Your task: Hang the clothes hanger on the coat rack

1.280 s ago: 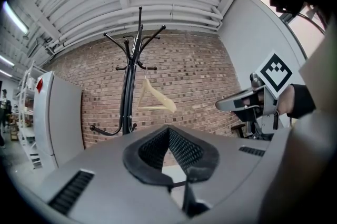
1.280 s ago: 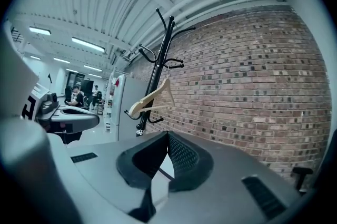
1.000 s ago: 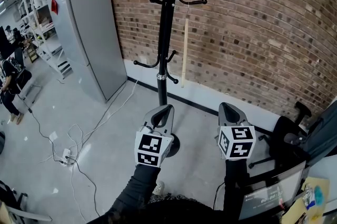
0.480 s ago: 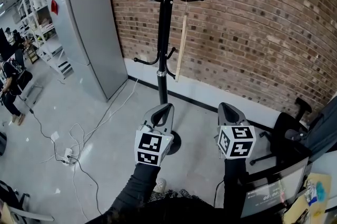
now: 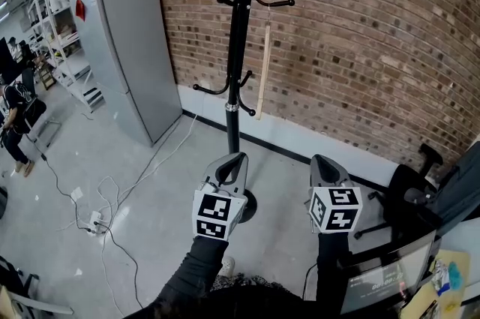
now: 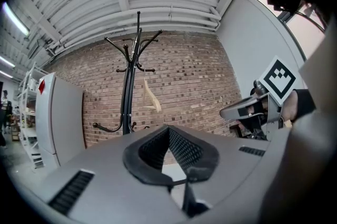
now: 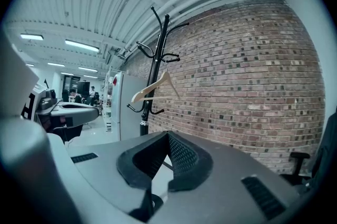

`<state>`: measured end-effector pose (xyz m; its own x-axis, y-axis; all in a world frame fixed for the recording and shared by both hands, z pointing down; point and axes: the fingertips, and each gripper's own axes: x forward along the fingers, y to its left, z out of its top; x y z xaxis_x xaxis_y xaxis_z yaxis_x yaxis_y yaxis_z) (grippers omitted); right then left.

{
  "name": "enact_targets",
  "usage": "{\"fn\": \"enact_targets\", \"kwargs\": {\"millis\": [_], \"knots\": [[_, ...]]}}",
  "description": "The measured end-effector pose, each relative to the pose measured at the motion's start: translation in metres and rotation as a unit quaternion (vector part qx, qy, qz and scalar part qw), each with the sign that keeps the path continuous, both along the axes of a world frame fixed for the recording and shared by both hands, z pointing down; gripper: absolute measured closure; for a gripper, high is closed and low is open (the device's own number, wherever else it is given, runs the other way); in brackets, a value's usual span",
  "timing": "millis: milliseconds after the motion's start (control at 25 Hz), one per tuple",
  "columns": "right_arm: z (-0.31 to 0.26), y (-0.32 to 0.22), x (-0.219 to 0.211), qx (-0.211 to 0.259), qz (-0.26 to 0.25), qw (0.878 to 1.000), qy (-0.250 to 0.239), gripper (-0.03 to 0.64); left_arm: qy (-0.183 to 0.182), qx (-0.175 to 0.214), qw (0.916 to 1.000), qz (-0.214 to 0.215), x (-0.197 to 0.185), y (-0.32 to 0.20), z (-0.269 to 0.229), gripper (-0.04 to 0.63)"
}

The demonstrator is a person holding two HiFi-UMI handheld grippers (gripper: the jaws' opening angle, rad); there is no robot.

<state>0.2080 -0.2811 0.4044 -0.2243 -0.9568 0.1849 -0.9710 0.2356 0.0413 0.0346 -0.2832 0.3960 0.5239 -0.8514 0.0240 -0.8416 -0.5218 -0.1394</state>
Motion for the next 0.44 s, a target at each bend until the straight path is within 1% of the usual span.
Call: {"fn": "enact_targets", "kwargs": {"millis": [120, 440], "knots": [[-0.0001, -0.0001, 0.0014, 0.0, 0.004, 1.0, 0.009, 0.609, 0.003, -0.001, 1.0, 0.0, 0.0001, -0.0004, 0.0006, 0.588], [0.0011, -0.0006, 0.0001, -0.004, 0.008, 1.0, 0.004, 0.609, 0.007, -0.004, 1.0, -0.002, -0.0068, -0.0026, 0.0035, 0.588]]}}
